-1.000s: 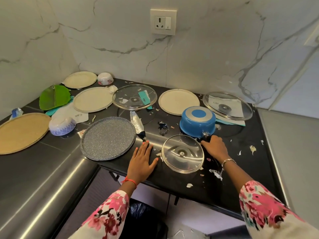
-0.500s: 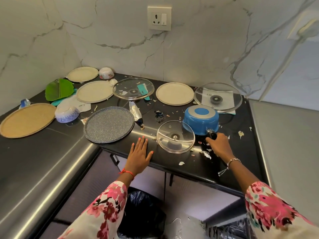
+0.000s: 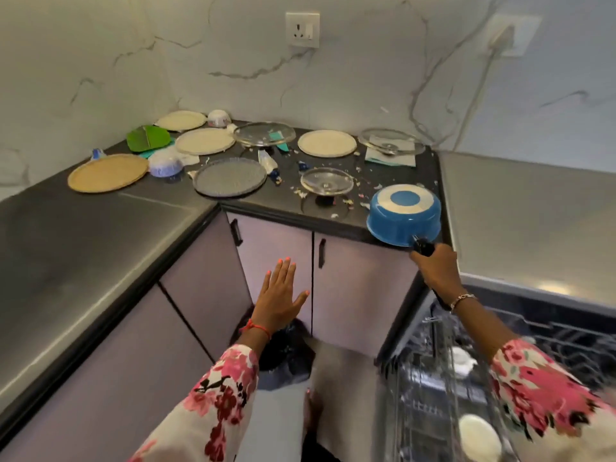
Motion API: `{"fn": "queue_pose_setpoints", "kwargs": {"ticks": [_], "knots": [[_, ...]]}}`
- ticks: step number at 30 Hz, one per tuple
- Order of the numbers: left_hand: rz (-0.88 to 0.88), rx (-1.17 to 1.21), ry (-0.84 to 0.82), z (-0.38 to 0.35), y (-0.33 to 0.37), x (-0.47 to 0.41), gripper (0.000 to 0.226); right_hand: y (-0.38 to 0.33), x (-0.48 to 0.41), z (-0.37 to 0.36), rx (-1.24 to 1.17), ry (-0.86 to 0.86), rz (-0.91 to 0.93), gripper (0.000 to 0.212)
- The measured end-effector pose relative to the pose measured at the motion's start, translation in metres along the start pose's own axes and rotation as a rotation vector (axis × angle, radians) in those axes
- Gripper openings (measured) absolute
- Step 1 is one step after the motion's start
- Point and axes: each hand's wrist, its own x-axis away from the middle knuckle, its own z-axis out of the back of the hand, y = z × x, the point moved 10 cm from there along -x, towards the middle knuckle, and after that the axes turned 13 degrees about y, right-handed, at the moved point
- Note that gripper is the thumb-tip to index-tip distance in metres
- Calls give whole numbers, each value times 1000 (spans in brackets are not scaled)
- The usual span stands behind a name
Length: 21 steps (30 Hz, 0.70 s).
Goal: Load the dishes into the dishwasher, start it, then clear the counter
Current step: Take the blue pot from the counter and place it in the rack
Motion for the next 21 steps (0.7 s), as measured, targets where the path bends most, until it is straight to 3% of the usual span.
{"fn": "queue_pose_setpoints", "kwargs": {"ticks": [3,5,9,13,21], "knots": [[2,26,-44,2,32,72,71,24,78,46,-54,-16,-39,24],[-9,22,-51,-2,50,123,71,45,127,76,-92,-35,-74,38],[-44,2,-79,-16,82,185,72,99,196,120,-130,-40,-197,45],[-81,16,-111,-35,126,234,73,153,235,159,-161,-45,-275,32],[-182,9,-192,-83,241,297,72,262,261,253,-139,8,-368,32]]}}
